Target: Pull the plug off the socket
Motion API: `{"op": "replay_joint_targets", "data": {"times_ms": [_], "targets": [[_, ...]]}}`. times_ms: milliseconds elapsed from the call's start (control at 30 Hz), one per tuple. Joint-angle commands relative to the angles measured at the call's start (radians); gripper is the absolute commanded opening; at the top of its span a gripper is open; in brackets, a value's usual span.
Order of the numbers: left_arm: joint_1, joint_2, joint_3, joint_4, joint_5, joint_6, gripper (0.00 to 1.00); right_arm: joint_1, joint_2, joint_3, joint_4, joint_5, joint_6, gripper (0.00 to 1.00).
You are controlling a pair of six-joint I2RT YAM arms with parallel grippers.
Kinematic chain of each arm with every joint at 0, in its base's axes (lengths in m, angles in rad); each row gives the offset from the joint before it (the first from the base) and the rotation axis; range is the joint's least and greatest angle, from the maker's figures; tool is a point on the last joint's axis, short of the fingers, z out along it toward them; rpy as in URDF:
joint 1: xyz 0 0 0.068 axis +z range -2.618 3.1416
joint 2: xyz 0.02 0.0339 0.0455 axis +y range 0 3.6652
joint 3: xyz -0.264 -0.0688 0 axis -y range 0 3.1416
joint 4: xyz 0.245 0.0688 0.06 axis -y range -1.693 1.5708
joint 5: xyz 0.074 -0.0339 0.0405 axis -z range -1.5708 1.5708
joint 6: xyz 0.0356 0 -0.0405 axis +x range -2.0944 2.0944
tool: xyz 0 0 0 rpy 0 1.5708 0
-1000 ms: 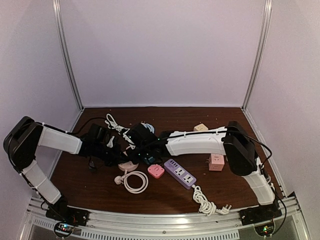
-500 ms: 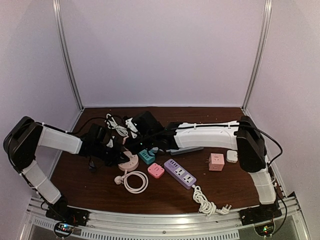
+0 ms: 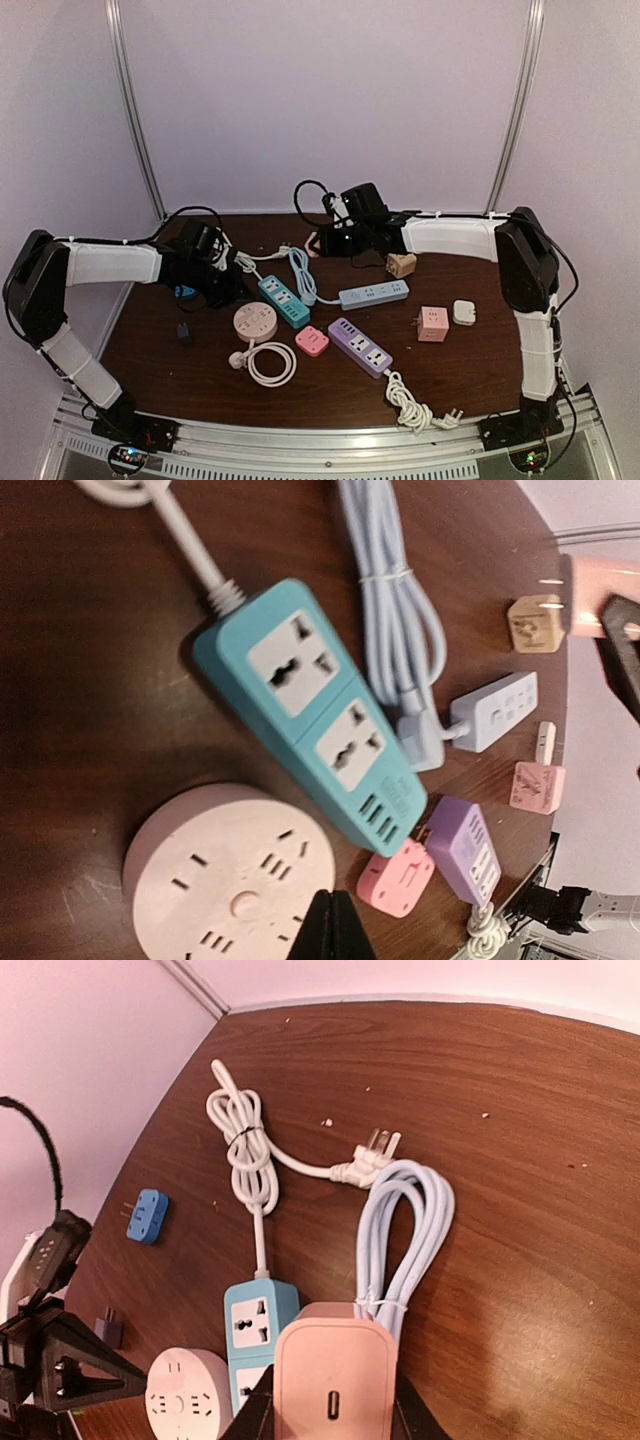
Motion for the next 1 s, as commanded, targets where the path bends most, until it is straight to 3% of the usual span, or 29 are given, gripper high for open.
{"op": "replay_joint_targets", "data": {"times_ms": [0, 233, 633, 967], "targets": [[-0.025, -0.051, 0.113, -0.006, -0.017, 0.042, 0.02, -0.067, 0.051, 0.038, 0.081, -0.129, 0.115, 0.08], [-0.054, -0.098, 0.171, 0.003, -0.028, 0.059, 0.03, -0.146, 0.179, 0.126, 0.1, -0.207, 0.214, 0.1], [-0.054, -0.216, 0.158, -0.016, -0.06, 0.103, 0.05, -0.156, 0.277, 0.158, 0.083, -0.214, 0.241, 0.2], [-0.055, -0.233, 0.141, -0.009, -0.072, 0.102, 0.05, -0.163, 0.278, 0.127, 0.043, -0.188, 0.248, 0.36]]}}
